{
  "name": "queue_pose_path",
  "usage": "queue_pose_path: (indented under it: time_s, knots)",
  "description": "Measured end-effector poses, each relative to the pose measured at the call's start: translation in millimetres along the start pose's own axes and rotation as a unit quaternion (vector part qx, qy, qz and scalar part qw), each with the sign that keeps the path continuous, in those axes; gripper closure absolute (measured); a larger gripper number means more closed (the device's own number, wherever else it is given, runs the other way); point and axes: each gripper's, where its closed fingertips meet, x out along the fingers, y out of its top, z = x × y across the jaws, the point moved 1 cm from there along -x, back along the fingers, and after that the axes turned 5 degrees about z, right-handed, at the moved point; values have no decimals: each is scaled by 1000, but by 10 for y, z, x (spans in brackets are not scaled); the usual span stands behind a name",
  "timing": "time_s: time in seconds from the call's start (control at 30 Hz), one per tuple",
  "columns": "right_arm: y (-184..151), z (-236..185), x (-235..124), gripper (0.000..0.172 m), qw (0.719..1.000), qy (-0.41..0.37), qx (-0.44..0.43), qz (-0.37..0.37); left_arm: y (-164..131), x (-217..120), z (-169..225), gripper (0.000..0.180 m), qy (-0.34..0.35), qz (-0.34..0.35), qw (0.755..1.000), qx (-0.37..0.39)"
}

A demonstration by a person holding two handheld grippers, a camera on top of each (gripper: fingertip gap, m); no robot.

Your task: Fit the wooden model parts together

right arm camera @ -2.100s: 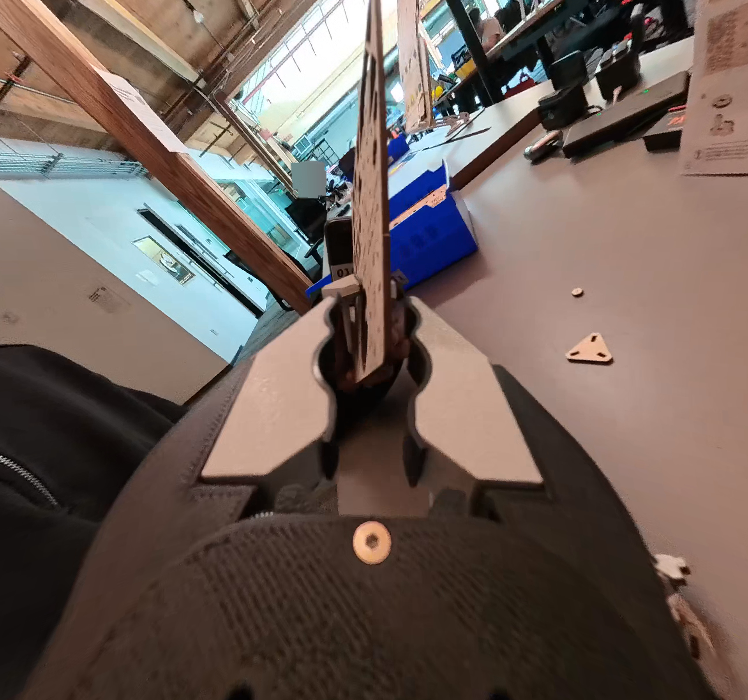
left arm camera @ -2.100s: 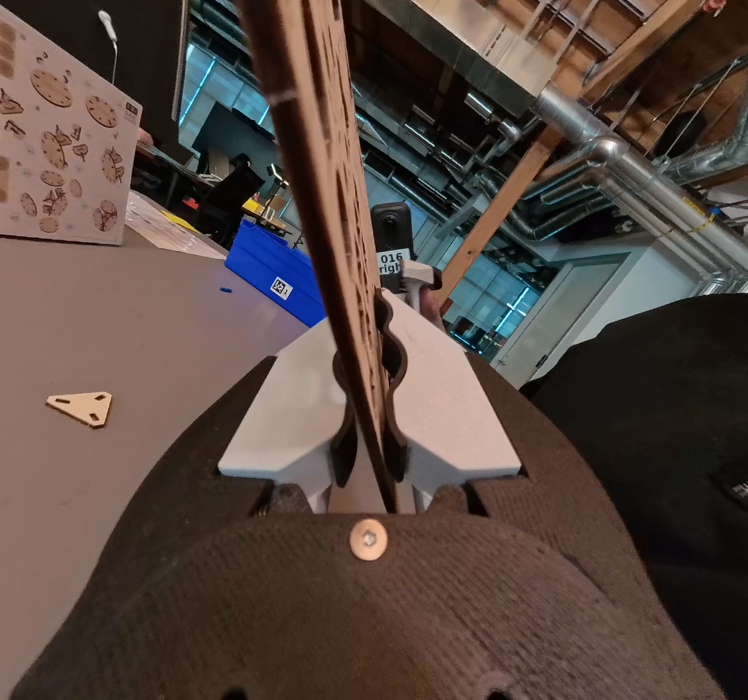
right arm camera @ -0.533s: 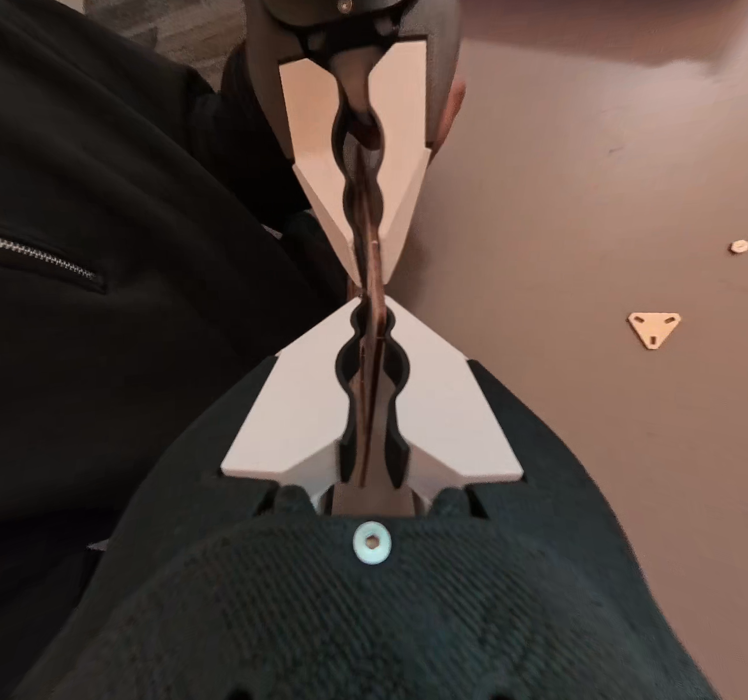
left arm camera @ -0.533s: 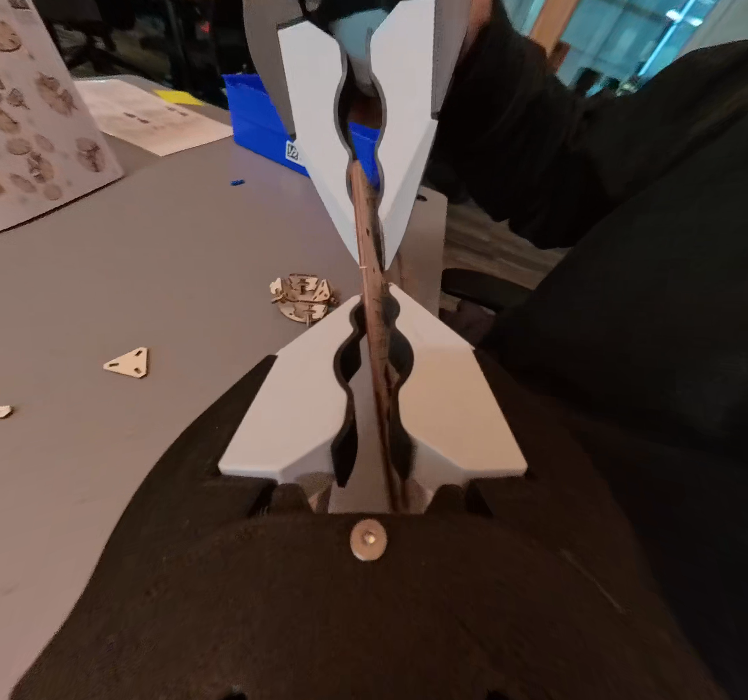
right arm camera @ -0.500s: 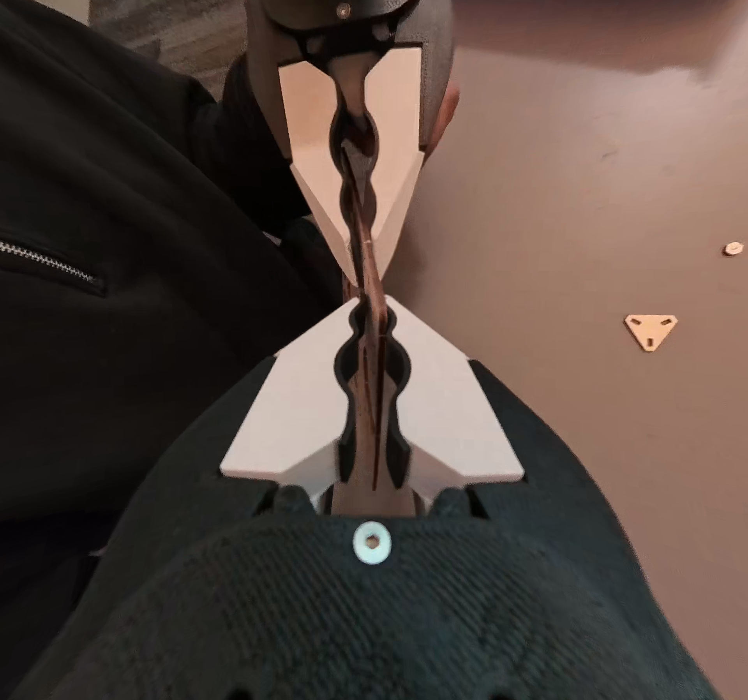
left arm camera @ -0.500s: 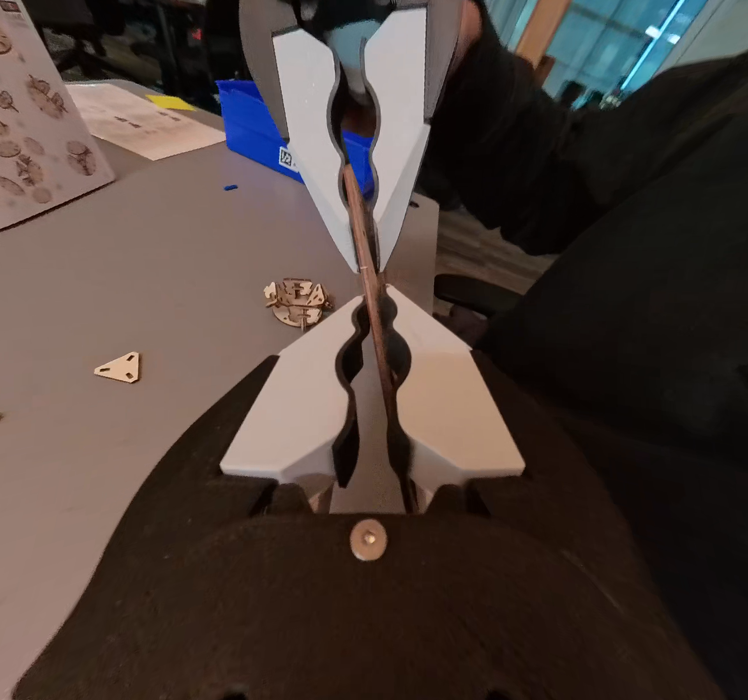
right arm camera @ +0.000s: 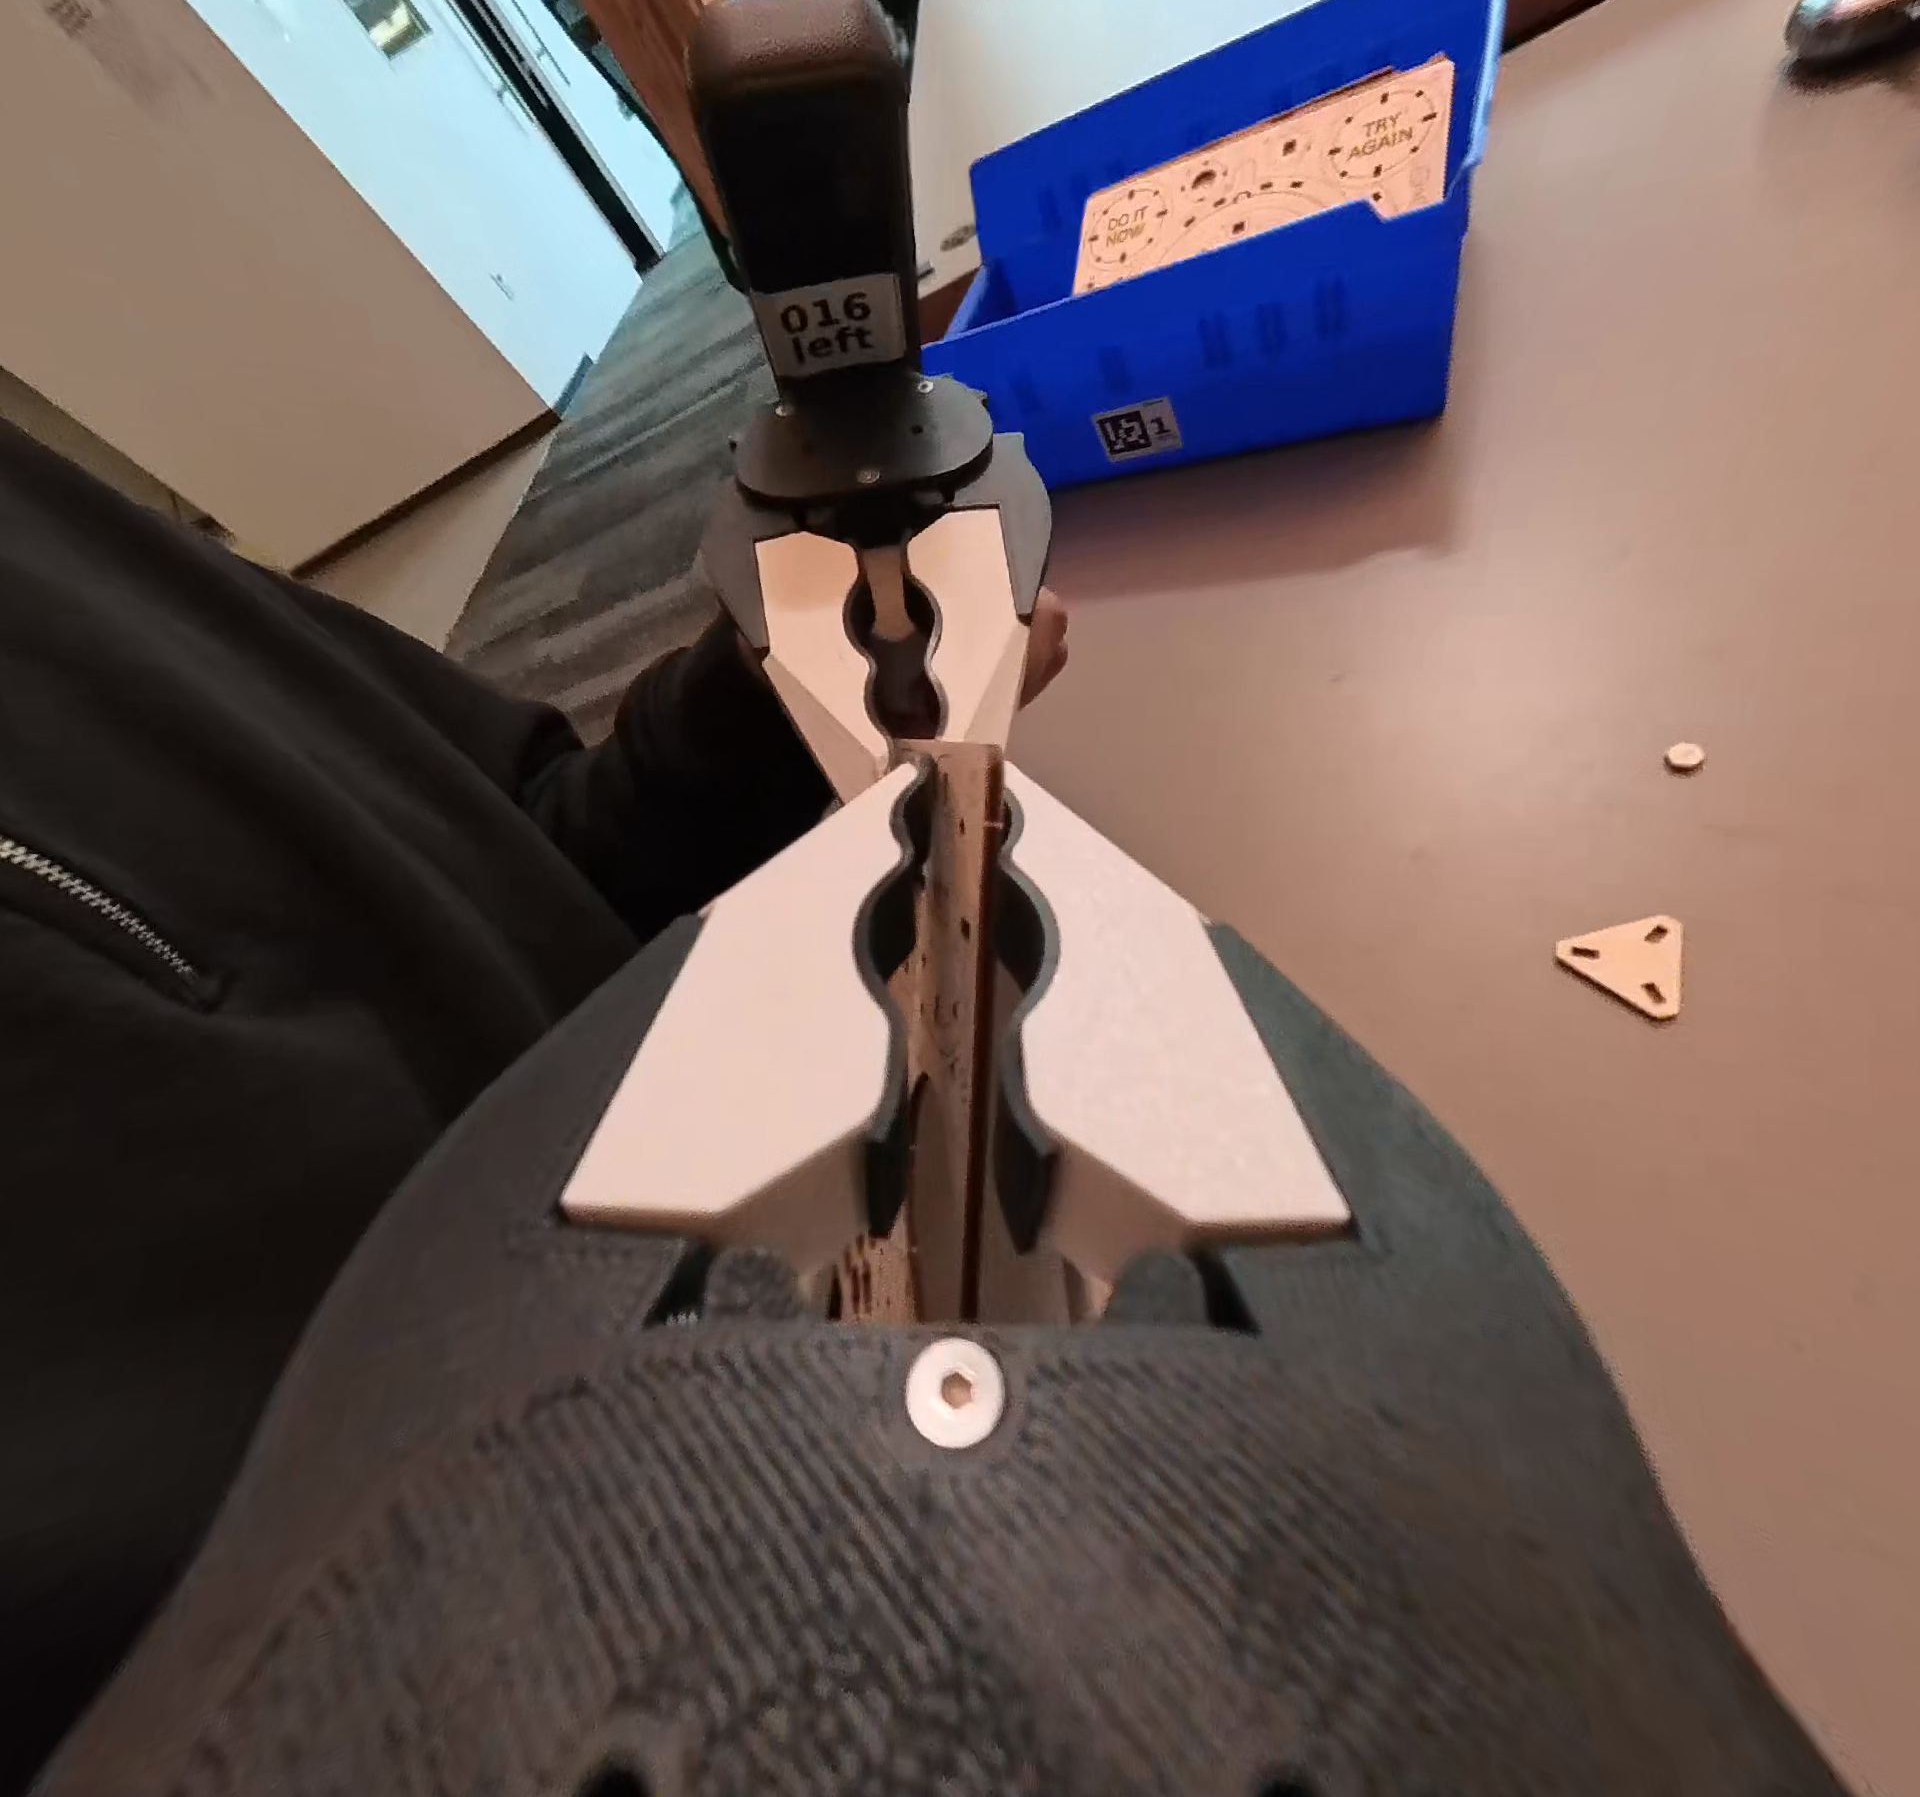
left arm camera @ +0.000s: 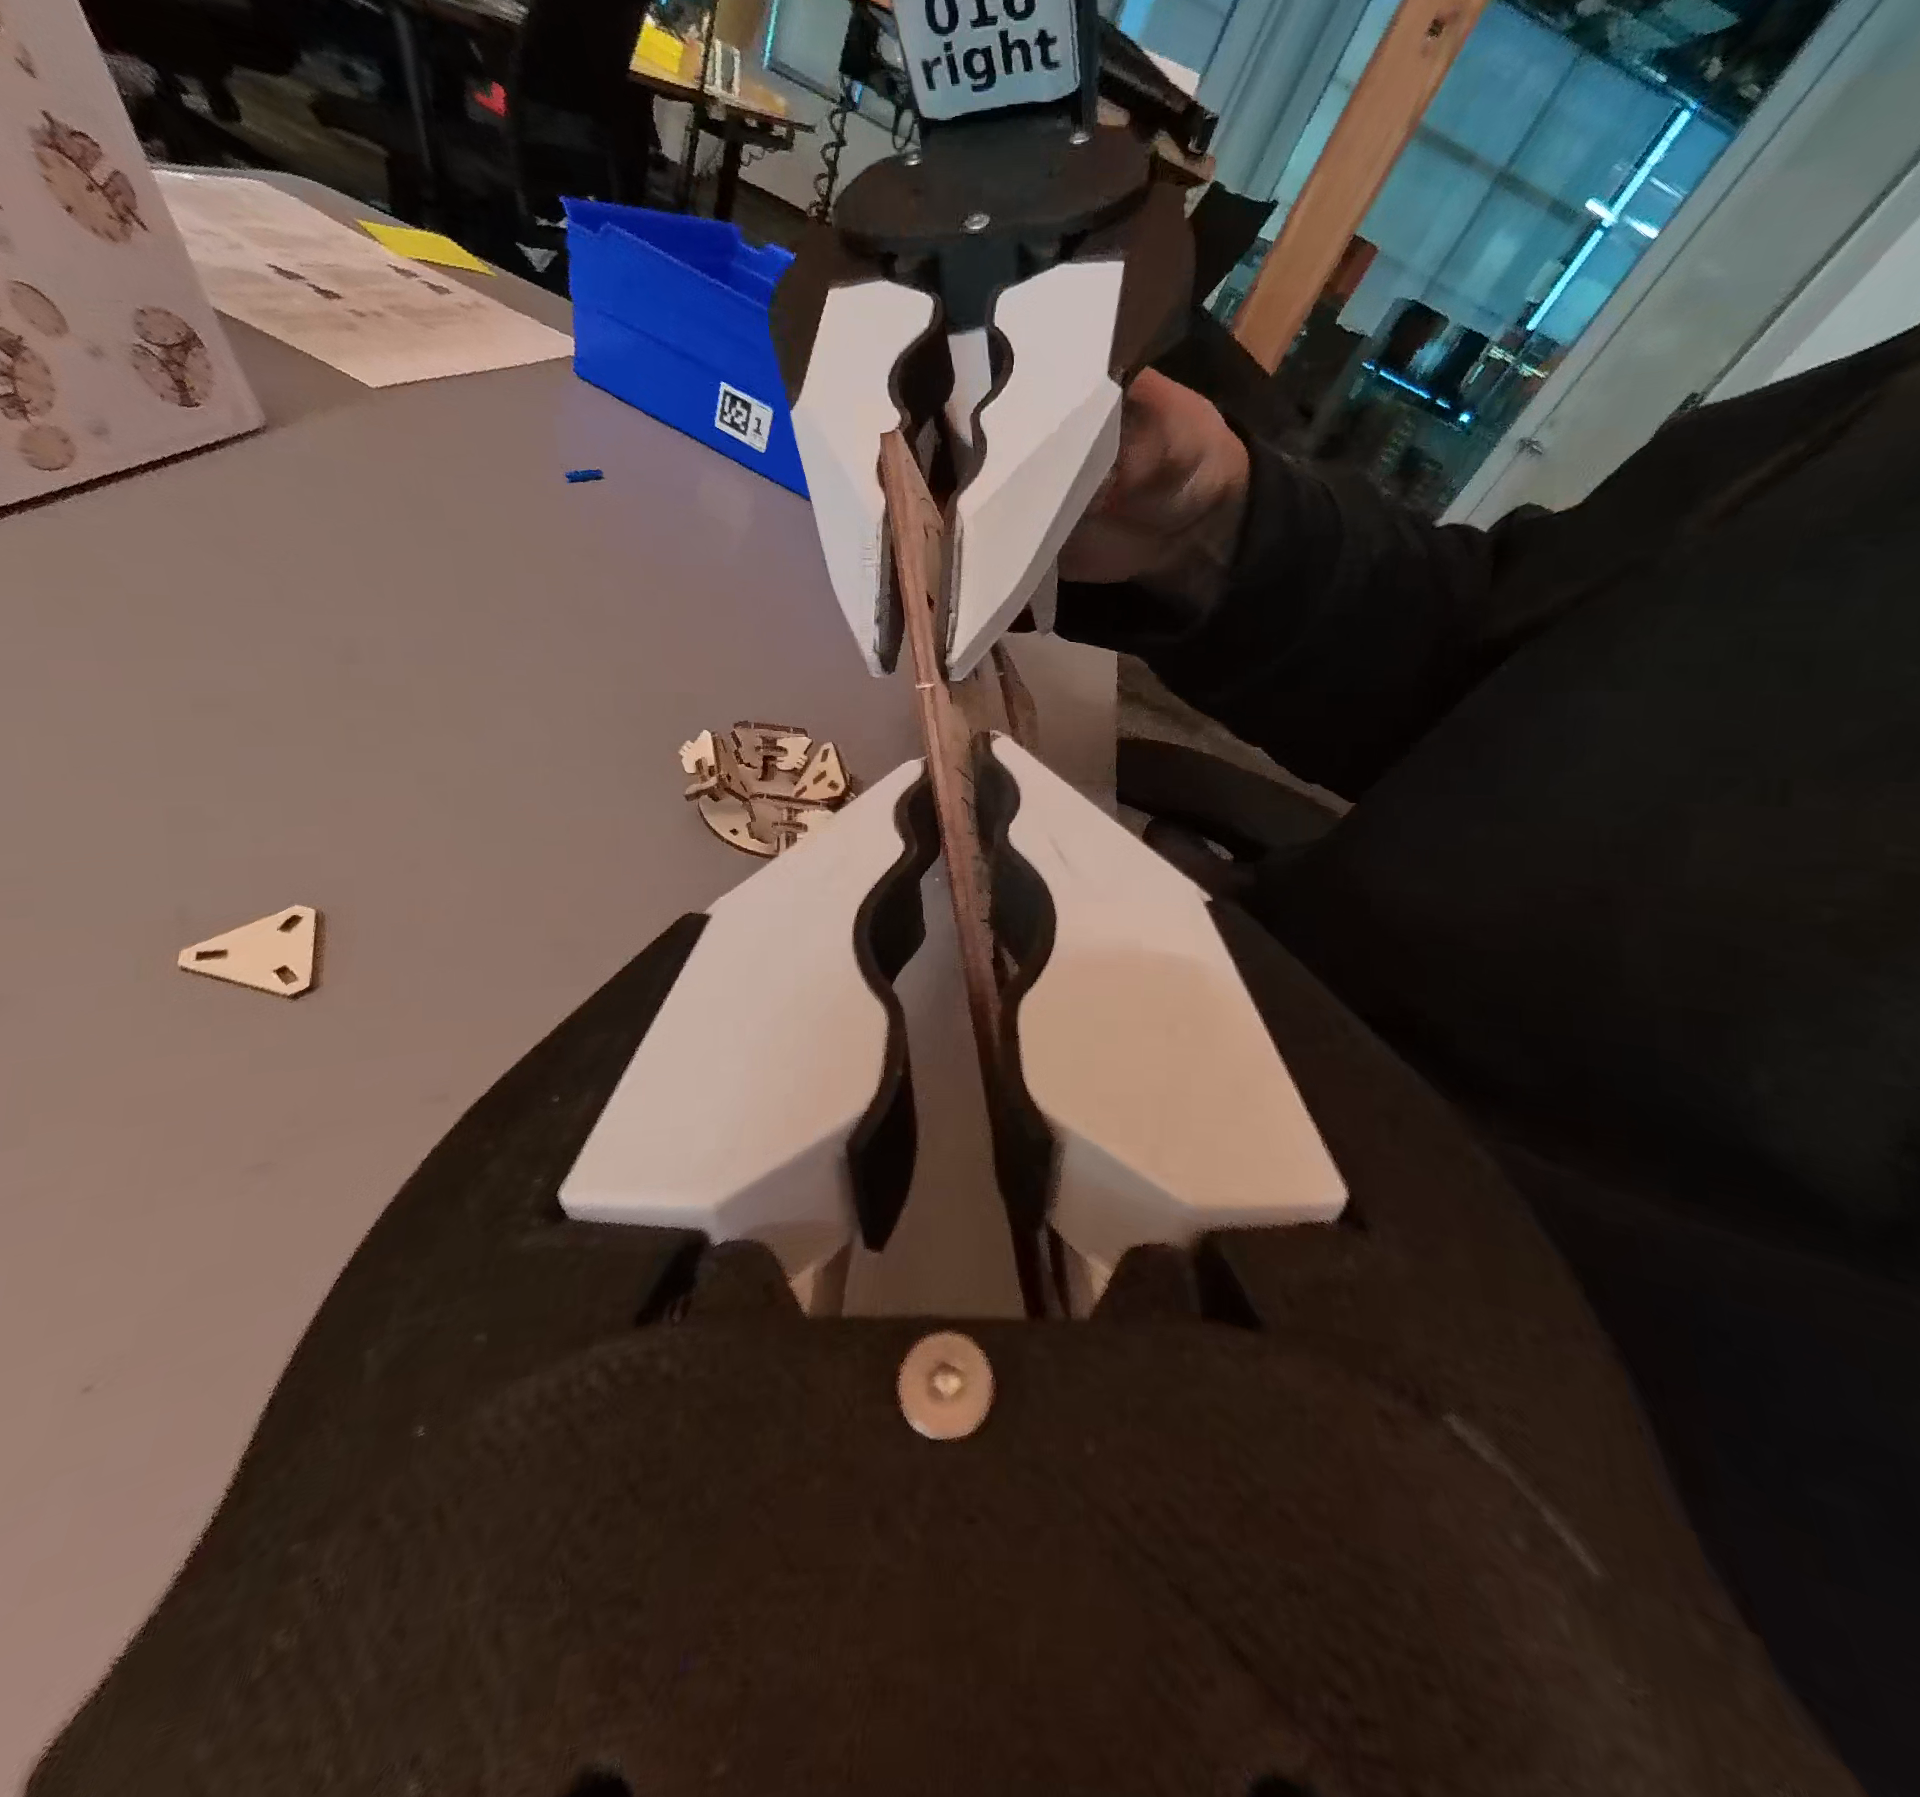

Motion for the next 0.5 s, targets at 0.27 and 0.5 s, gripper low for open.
queue_pose_path:
  time_s: [0.27,0.5]
  knots:
    - [-78,95,-31,162,999,-22,16,34,-68,12,-79,175,11,-4,1000,-1]
    - [-187,170,-44,153,998,-41,24,47,-85,-12,-112,175,5,3,1000,-5]
